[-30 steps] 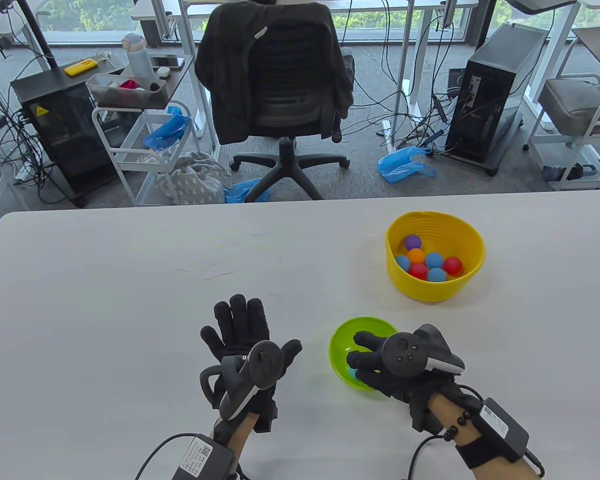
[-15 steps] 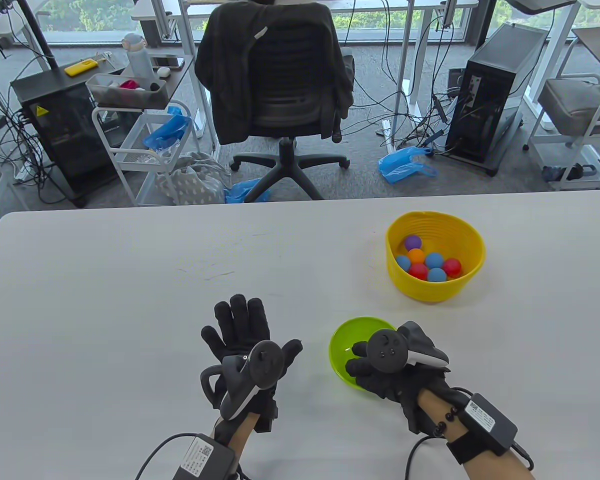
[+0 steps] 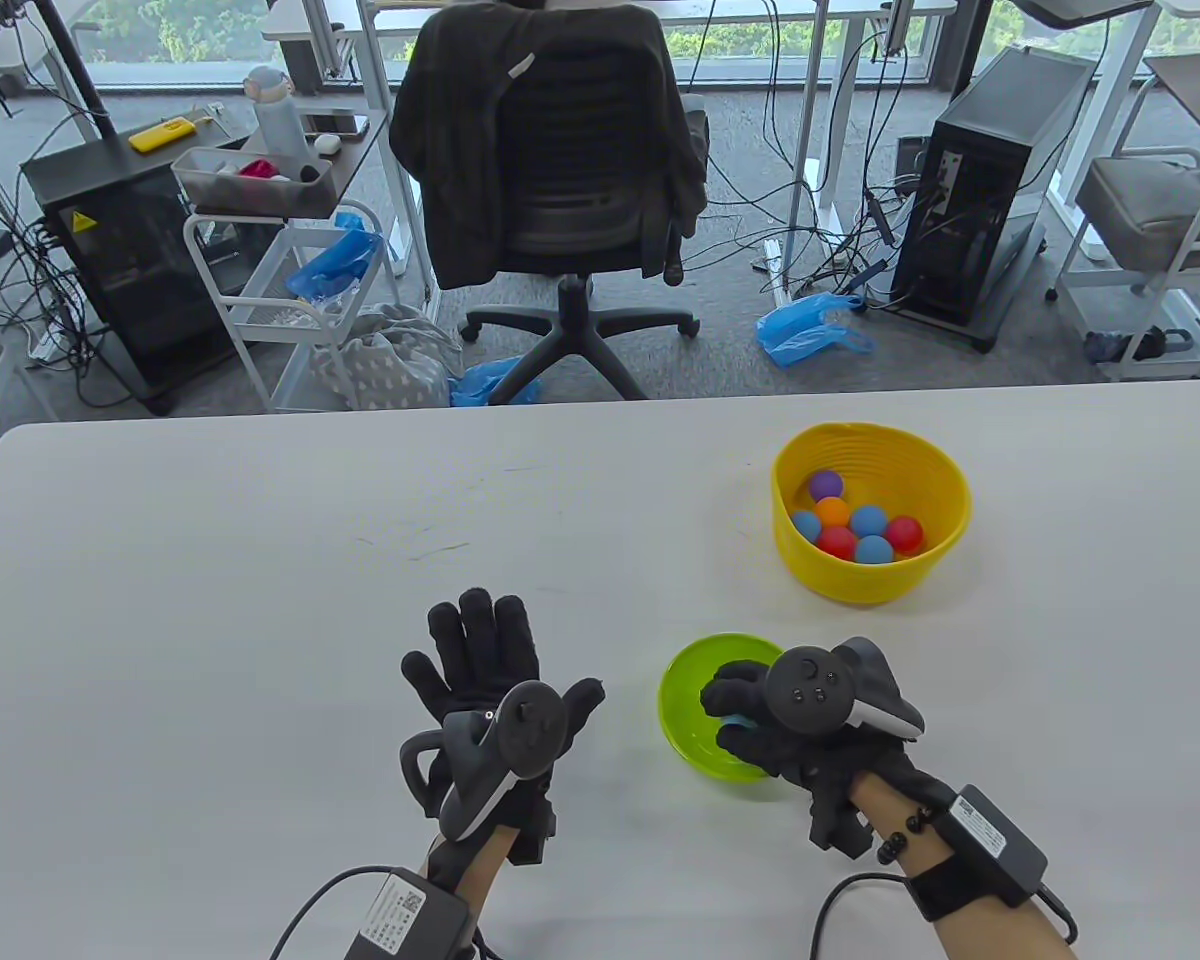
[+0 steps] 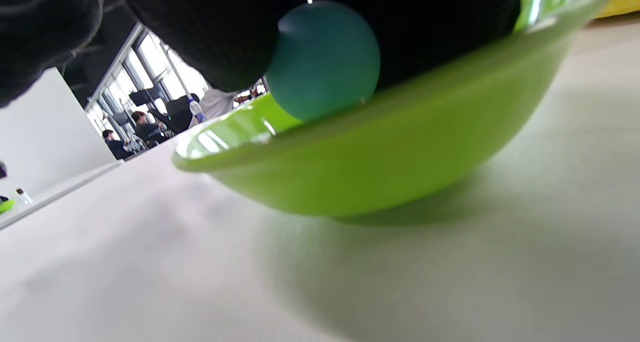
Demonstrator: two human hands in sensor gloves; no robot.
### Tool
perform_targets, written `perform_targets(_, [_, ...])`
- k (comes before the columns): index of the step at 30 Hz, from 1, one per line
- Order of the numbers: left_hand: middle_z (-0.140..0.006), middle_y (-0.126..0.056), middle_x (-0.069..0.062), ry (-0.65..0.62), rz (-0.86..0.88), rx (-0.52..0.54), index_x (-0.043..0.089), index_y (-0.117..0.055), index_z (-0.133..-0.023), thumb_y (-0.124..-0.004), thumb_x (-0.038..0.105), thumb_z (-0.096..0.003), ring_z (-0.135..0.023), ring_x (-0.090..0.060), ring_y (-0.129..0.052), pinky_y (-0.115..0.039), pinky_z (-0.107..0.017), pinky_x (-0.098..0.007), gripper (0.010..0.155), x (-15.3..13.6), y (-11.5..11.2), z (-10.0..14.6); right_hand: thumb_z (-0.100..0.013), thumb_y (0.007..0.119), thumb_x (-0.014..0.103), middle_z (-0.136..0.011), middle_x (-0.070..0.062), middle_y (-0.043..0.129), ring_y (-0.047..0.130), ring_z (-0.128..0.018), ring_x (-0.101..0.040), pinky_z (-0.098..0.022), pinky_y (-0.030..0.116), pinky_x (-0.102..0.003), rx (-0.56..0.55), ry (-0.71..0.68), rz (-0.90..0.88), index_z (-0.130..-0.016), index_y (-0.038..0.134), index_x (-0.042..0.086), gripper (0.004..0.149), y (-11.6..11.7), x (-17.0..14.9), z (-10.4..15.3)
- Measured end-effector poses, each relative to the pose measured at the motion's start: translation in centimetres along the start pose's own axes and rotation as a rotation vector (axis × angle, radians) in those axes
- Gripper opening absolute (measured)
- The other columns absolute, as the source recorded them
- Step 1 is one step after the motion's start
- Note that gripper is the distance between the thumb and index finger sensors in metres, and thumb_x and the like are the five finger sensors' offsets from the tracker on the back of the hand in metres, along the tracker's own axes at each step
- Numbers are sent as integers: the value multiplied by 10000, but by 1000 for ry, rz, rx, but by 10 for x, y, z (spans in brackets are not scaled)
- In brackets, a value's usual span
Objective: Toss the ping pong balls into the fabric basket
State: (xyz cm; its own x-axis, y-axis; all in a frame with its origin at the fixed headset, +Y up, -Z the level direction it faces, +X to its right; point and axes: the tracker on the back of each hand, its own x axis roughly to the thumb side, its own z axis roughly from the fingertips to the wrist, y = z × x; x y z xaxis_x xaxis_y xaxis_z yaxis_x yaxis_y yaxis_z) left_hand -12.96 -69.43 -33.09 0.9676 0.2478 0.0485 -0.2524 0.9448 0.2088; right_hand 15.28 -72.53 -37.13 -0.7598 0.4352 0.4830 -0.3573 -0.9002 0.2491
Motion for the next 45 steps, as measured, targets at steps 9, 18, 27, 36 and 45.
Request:
perform_targets(9, [-1235, -82, -163, 1, -1, 5, 123, -246, -1161, -712, 669, -432, -1118, -479, -61, -134, -732, -782, 1023, -1, 0, 0, -551, 779, 319, -1043, -230, 720, 905, -754, -445, -561, 794, -556, -188, -61, -270, -992, 752, 219, 453, -26, -11, 19])
perform_targets(18, [-1235, -85, -167, 10, -13, 15, 121, -247, -1161, -709, 671, -434, -1118, -481, -64, -136, -730, -784, 1023, -4, 2, 0, -554, 775, 350, -1012, -228, 754, 942, -709, -419, -525, 826, -532, -298, -48, -594, -999, 735, 155, 488, -45, -34, 28])
perform_targets(27, [-1237, -84, -163, 18, -37, 16, 123, -246, -1162, -708, 672, -434, -1118, -480, -63, -136, -731, -783, 1023, -4, 2, 1, -574, 759, 409, -990, -201, 780, 977, -668, -353, -500, 860, -477, -421, 6, -853, -1017, 703, 146, 518, -65, -72, 36])
perform_targets(36, [-1237, -83, -161, 29, -39, 18, 123, -244, -1162, -707, 672, -435, -1119, -479, -60, -136, -731, -783, 1022, -6, 3, 0, -614, 711, 453, -1029, -171, 725, 962, -709, -306, -532, 870, -426, -569, 144, -1075, -1056, 626, 168, 533, -81, -116, 40])
perform_targets(45, [-1237, -82, -162, 44, -31, 1, 127, -246, -1163, -709, 670, -433, -1119, -478, -56, -133, -732, -782, 1021, -9, 2, -2, -657, 556, 514, -1131, -376, 201, 537, -1040, -488, -771, 583, -550, -512, 132, -1309, -1119, 29, 41, 846, -84, -149, 36])
